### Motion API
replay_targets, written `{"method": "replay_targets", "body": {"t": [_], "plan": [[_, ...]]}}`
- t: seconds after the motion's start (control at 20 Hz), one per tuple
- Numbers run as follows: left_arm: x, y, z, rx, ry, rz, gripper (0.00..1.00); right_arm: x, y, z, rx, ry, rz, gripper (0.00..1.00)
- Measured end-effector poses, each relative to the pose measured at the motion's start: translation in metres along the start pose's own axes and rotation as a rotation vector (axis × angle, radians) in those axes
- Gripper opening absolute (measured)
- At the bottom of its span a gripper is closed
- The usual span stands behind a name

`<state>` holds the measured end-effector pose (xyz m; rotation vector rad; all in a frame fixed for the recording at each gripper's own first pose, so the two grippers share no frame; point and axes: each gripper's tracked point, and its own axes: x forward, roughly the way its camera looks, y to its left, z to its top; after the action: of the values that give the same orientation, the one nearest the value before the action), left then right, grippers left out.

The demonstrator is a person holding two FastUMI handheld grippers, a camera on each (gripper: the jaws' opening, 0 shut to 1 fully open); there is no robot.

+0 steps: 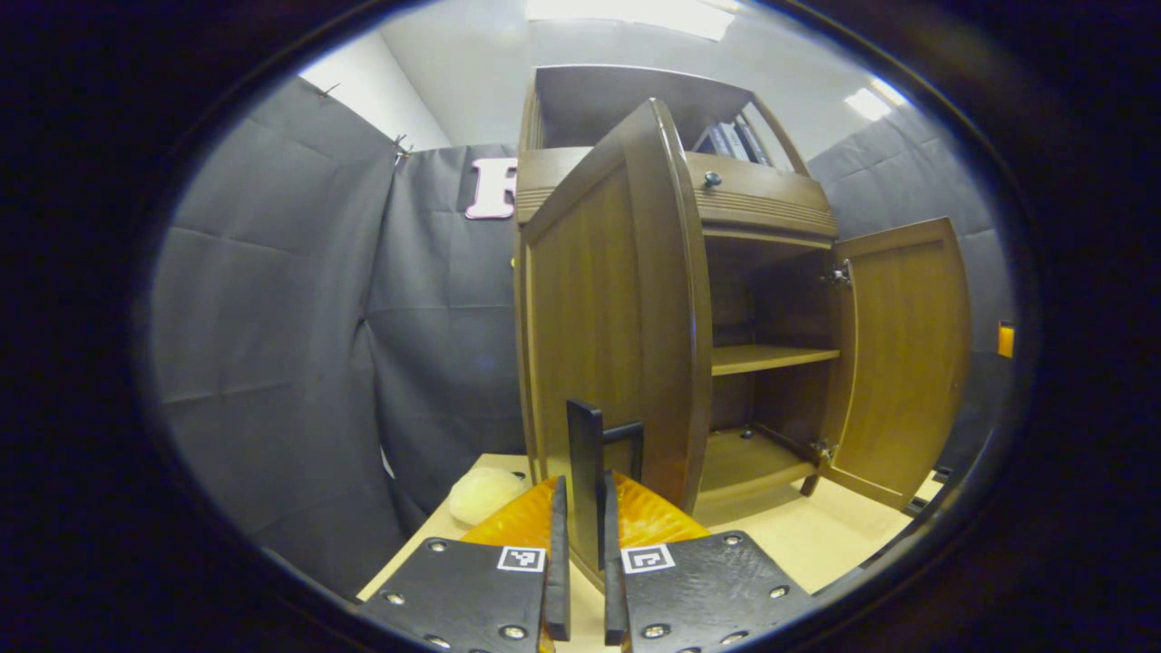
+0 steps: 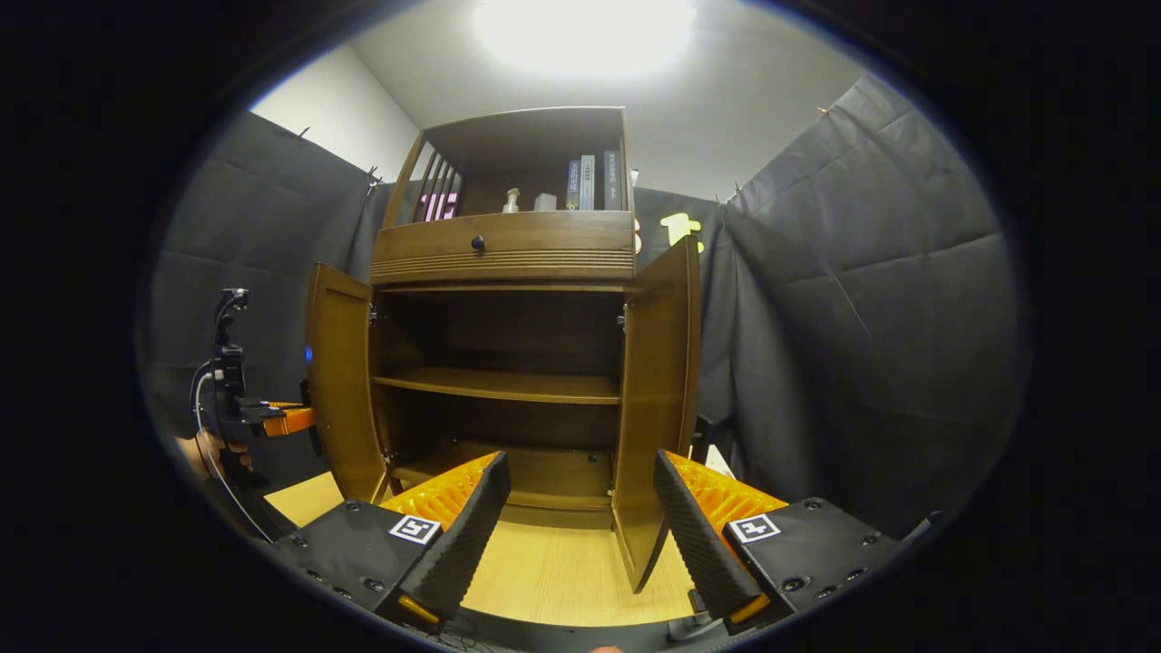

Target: Open the right door of the double-door shoe cabinet with the right hand, and open the left door with the left hand.

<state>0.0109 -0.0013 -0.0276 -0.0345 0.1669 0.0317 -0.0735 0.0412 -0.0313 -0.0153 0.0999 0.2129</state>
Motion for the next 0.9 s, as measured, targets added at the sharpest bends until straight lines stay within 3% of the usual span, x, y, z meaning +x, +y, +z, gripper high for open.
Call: {"method": "replay_targets", "body": {"t": [0.5,0.55,0.9], "plan": [[0.000,0.008,0.000,-0.005,-0.006,0.094,0.16,0.001,0.040,0.000,-0.015,-0.004,0.039,0.96],[-0.001,0.009,0.000,-0.011,-0.005,0.100,0.13,0.001,0.042,-0.002,-0.013,-0.001,0.042,1.00],[-0.001,0.012,0.001,-0.006,-0.005,0.158,0.14,0.003,0.046,0.001,-0.010,-0.013,0.035,1.00]]}}
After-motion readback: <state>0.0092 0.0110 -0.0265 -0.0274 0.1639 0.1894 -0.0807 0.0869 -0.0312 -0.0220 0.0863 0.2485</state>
